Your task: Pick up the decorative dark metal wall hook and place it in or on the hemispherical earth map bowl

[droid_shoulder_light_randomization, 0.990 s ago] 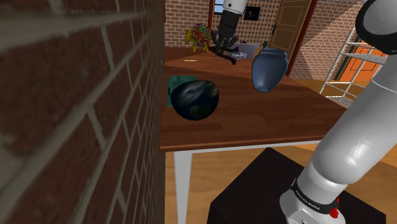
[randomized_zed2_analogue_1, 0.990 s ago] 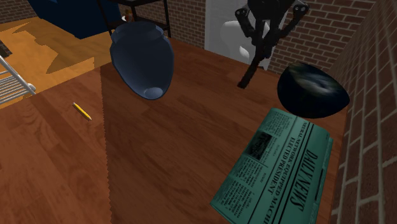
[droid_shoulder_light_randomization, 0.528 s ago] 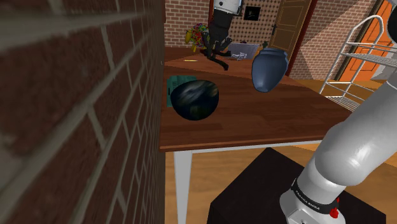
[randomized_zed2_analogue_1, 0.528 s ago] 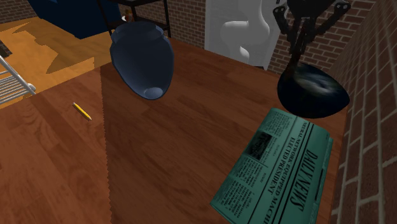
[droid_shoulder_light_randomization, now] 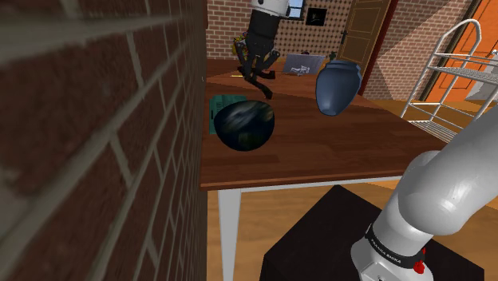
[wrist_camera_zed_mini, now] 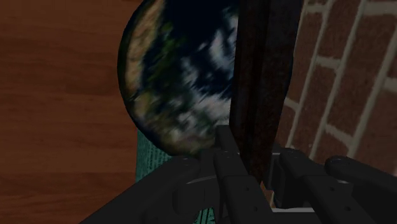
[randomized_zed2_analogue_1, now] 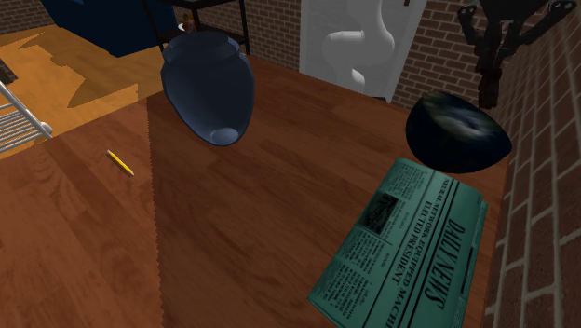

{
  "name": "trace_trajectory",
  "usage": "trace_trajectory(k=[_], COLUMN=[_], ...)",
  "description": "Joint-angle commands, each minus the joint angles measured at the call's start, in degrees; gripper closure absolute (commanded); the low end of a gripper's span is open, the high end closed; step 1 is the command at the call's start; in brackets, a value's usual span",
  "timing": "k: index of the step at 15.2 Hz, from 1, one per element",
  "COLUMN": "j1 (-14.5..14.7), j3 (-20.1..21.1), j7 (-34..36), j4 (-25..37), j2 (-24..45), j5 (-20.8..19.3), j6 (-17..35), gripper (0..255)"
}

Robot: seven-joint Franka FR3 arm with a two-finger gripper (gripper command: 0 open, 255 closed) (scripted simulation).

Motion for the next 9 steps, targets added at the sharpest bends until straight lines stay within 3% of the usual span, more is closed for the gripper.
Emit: trace_trajectory(k=[1, 9], j1=[1.05, 1.16], j3=[1.92, 2.11], j7=[2.99, 2.31], j4=[-0.56, -7.78], j2=[-0.80, -1.87], j5=[0.20, 0.58], j6=[0.14, 6.27], gripper=[255, 255])
